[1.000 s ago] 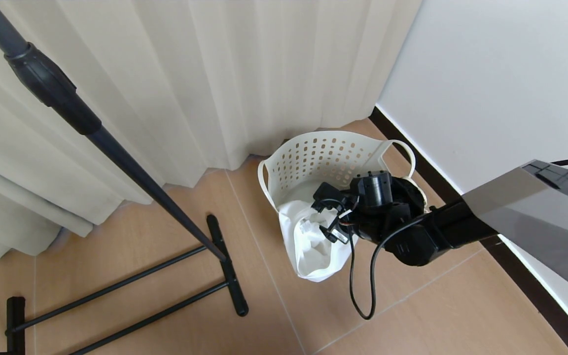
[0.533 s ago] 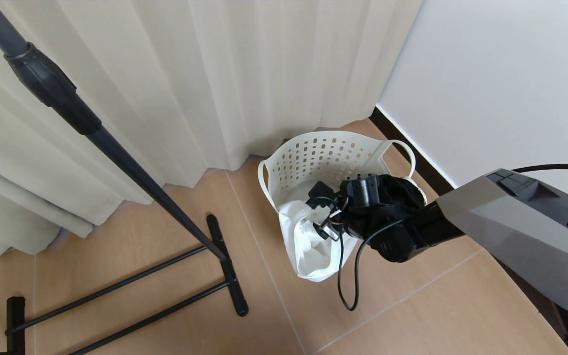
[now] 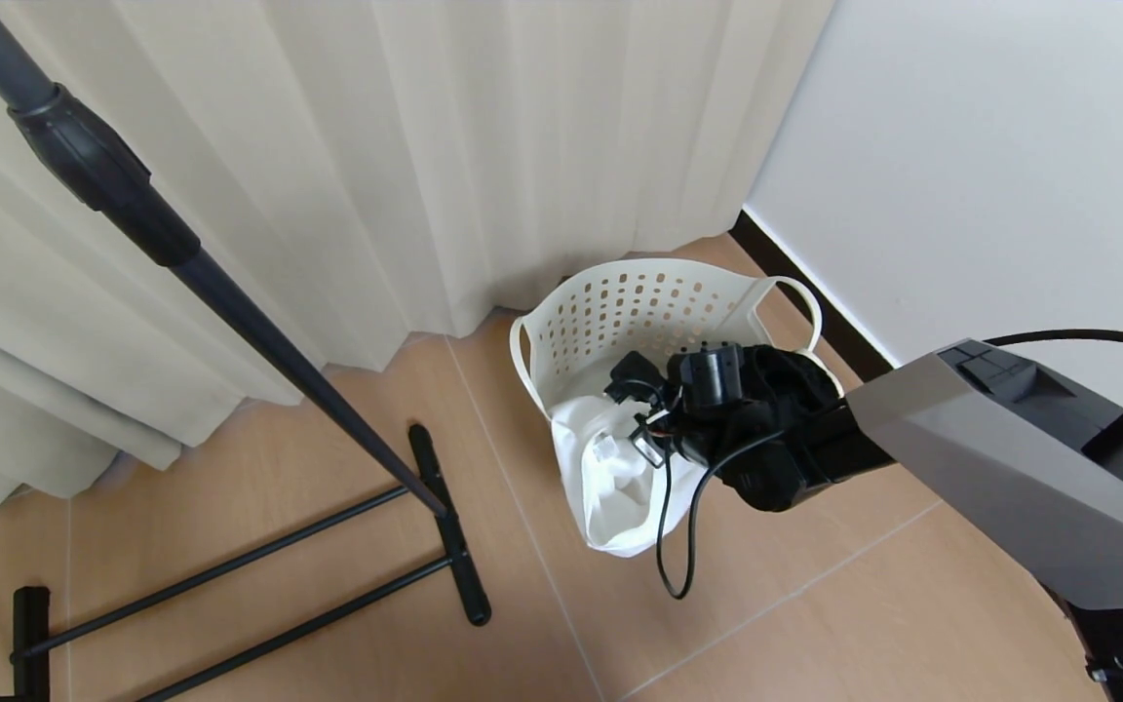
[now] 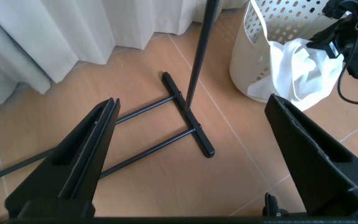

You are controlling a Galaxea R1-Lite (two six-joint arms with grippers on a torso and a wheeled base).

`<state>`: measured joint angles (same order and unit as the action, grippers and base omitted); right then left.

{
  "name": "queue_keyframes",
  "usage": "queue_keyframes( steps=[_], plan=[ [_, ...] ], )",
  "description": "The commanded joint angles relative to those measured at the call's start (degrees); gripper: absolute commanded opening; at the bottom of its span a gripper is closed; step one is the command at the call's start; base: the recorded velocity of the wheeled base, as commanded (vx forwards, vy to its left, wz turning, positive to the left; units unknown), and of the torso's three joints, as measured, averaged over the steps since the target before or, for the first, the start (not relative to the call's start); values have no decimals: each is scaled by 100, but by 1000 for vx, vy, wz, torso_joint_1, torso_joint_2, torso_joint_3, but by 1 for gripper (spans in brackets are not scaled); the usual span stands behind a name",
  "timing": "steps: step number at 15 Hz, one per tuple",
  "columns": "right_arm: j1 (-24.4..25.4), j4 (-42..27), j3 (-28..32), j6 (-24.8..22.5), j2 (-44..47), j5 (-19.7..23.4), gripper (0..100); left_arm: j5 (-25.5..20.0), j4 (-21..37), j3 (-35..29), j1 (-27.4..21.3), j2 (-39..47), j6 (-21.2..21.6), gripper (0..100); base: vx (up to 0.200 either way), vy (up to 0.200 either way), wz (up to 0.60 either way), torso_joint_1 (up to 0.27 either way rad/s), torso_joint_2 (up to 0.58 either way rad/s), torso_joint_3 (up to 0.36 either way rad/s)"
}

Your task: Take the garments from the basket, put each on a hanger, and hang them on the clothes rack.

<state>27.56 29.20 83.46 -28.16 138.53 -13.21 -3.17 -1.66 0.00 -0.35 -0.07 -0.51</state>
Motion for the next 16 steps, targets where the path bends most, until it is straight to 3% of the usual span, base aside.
queue_keyframes(
  steps=[1,6,9,13,15,16],
  plan=[
    [3,7,74,56,77,-32,0,1,-1,0,0,7,-2,100,0,0,0,0,0,0],
    [3,16,48,320,-63,-32,0,1,-1,0,0,7,-2,100,0,0,0,0,0,0],
    [12,16,-444,698,-828,-32,0,1,-1,0,0,7,-2,100,0,0,0,0,0,0],
    [153,16,-2290,1278,-3052,-14,0,1,-1,0,0,7,-2,100,0,0,0,0,0,0],
    [707,16,-2967,1471,-3869,-14,0,1,-1,0,0,7,-2,100,0,0,0,0,0,0],
    [1164,16,-3450,1805,-4344,-85,0,1,-1,0,0,7,-2,100,0,0,0,0,0,0]
  ],
)
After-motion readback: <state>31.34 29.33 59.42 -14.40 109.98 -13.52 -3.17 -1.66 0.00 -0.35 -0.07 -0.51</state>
